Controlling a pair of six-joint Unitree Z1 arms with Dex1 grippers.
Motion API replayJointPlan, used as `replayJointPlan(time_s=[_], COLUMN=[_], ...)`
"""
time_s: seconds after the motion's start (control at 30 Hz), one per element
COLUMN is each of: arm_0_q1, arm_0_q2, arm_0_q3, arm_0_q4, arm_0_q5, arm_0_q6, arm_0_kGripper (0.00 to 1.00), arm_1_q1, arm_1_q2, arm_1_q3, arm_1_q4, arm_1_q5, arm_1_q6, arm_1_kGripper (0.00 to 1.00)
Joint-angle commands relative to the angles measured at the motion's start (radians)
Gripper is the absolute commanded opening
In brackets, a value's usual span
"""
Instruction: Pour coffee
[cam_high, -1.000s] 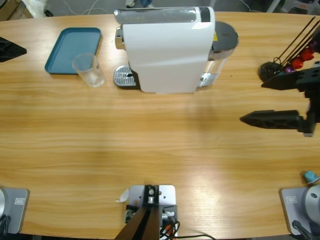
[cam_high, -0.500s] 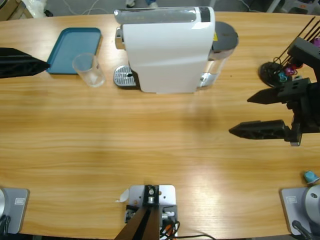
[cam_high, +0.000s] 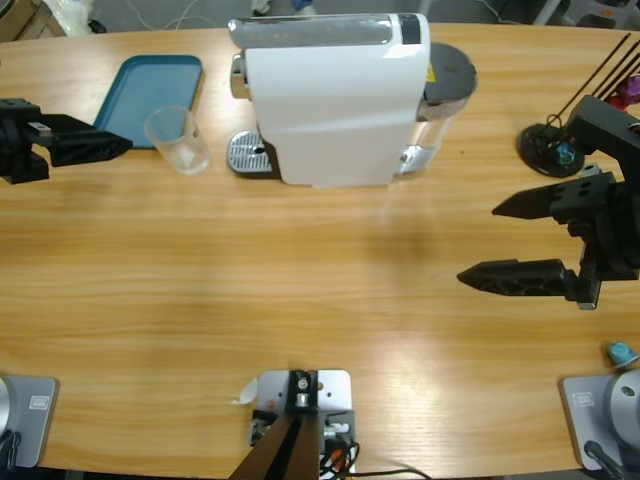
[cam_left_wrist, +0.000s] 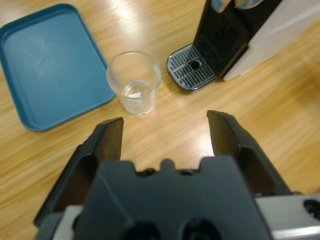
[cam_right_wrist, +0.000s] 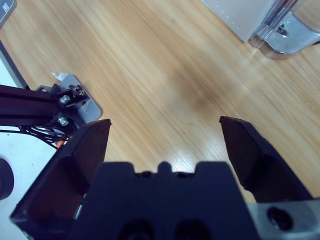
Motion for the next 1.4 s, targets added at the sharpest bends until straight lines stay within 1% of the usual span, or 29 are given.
replayJointPlan(time_s=[0.03,0.1,0.23,0.27,0.37,0.4,0.43,0.47,0.5,0.53,0.63,0.67,0.7,0.77,0.87,1.03,1.07,1.1,1.2,1.23,1.27,1.3,1.37,1.4], arm_0_q1=[-0.005,-0.005,-0.011,-0.024,-0.034,-0.034,-0.031,-0.017,-0.001,0.026,0.154,0.186,0.21,0.254,0.282,0.282,0.282,0.281,0.282,0.284,0.286,0.286,0.292,0.294], arm_0_q2=[0.196,0.209,0.106,0.088,0.074,0.076,0.076,0.076,0.083,0.107,0.24,0.272,0.285,0.295,0.353,0.454,0.471,0.48,0.477,0.475,0.475,0.484,0.507,0.518], arm_0_q3=[0.04,0.04,0.074,0.073,0.035,0.013,-0.012,-0.046,-0.073,-0.103,-0.195,-0.205,-0.205,-0.206,-0.206,-0.183,-0.18,-0.175,-0.138,-0.124,-0.116,-0.107,-0.086,-0.076], arm_0_q4=[-0.113,-0.138,-0.144,-0.151,-0.162,-0.159,-0.151,-0.148,-0.148,-0.148,-0.184,-0.231,-0.287,-0.367,-0.483,-0.603,-0.624,-0.643,-0.698,-0.714,-0.72,-0.733,-0.771,-0.792], arm_0_q5=[0.022,0.021,0.014,0.011,0.016,0.011,-0.011,-0.072,-0.135,-0.208,-0.532,-0.613,-0.663,-0.709,-0.778,-0.912,-0.94,-0.956,-0.97,-0.972,-0.972,-0.973,-0.975,-0.976], arm_0_q6=[0.007,0.007,0.009,0.014,0.023,0.022,0.008,-0.033,-0.079,-0.145,-0.419,-0.51,-0.589,-0.713,-0.848,-0.937,-0.948,-0.956,-0.97,-0.972,-0.972,-0.971,-0.971,-0.973], arm_0_kGripper=[0.765,0.762,0.757,0.757,0.756,0.727,0.591,0.385,0.3,0.269,0.283,0.284,0.289,0.292,0.292,0.293,0.313,0.414,0.665,0.728,0.764,0.827,0.85,0.906], arm_1_q1=[0.012,0.012,0.012,0.012,0.012,0.012,0.012,0.012,0.012,0.012,0.012,0.012,0.012,0.012,0.012,0.012,0.012,0.012,0.012,0.012,0.012,0.012,0.012,0.012], arm_1_q2=[0.007,0.004,0.002,0.004,0.013,0.017,0.017,0.017,0.015,0.015,0.011,0.01,0.006,-0.002,-0.016,-0.033,-0.036,-0.039,-0.048,-0.049,-0.049,-0.049,-0.045,-0.044], arm_1_q3=[0.034,0.034,0.036,0.036,0.041,0.042,0.044,0.046,0.046,0.046,0.048,0.049,0.051,0.055,0.061,0.066,0.066,0.068,0.071,0.073,0.073,0.073,0.073,0.074], arm_1_q4=[-0.018,-0.018,-0.018,-0.019,-0.031,-0.034,-0.037,-0.04,-0.041,-0.041,-0.041,-0.042,-0.043,-0.046,-0.052,-0.055,-0.055,-0.055,-0.055,-0.056,-0.056,-0.056,-0.058,-0.058], arm_1_q5=[-0.008,-0.008,-0.014,-0.016,-0.019,-0.019,-0.021,-0.026,-0.03,-0.034,-0.044,-0.045,-0.045,-0.046,-0.053,-0.057,-0.057,-0.057,-0.056,-0.056,-0.056,-0.056,-0.056,-0.056], arm_1_q6=[0.01,0.01,0.014,0.016,0.019,0.02,0.023,0.029,0.033,0.037,0.043,0.044,0.045,0.049,0.054,0.061,0.062,0.062,0.065,0.066,0.068,0.068,0.069,0.072], arm_1_kGripper=[1.0,1.0,1.0,1.0,1.0,1.0,1.0,1.0,1.0,1.0,1.0,1.0,1.0,1.0,1.0,1.0,1.0,1.0,1.0,1.0,1.0,1.0,1.0,1.0])
